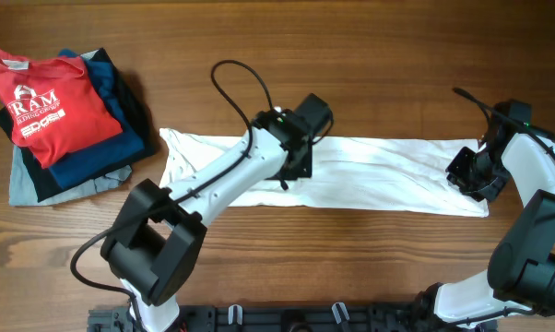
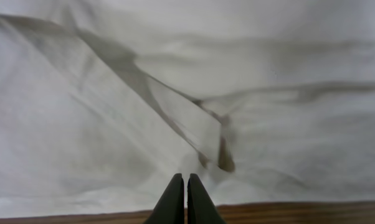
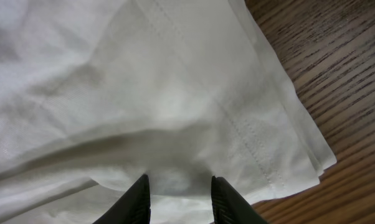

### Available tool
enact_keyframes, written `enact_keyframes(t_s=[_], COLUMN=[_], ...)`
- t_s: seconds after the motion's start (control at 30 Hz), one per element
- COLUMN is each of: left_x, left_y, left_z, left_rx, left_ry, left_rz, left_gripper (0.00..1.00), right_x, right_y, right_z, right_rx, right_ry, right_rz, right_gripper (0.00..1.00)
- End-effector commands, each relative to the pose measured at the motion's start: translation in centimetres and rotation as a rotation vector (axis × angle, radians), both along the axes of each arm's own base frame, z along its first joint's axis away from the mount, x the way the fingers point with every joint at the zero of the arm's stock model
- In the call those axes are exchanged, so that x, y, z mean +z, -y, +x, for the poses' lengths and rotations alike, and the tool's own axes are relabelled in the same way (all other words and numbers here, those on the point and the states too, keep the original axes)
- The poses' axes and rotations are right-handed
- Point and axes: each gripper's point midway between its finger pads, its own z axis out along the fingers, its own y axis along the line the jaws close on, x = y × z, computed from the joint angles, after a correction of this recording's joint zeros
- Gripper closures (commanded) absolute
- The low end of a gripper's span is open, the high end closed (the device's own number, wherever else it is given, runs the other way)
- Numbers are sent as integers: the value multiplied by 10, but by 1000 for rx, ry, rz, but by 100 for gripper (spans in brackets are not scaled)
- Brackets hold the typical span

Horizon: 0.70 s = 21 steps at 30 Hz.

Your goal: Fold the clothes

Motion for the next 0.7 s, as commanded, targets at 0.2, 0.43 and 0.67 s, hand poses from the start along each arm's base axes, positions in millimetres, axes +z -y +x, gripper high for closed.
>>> enact_keyframes(t_s=[0.2,0.43,0.67], left_x=[0,-28,-59], left_y=[-73,-91,-99], left_z=[69,74,58], left_rx=[218,265,256], left_ry=[107,45,-53], left_rz=[29,58,123], left_gripper=[94,92,93], right_x=[0,0,0], right_y=[-2,-2,-2], right_z=[0,0,-1], right_rx=[8,8,8], right_ry=[3,4,3], right_rz=[13,13,14], right_gripper=[67,68,67])
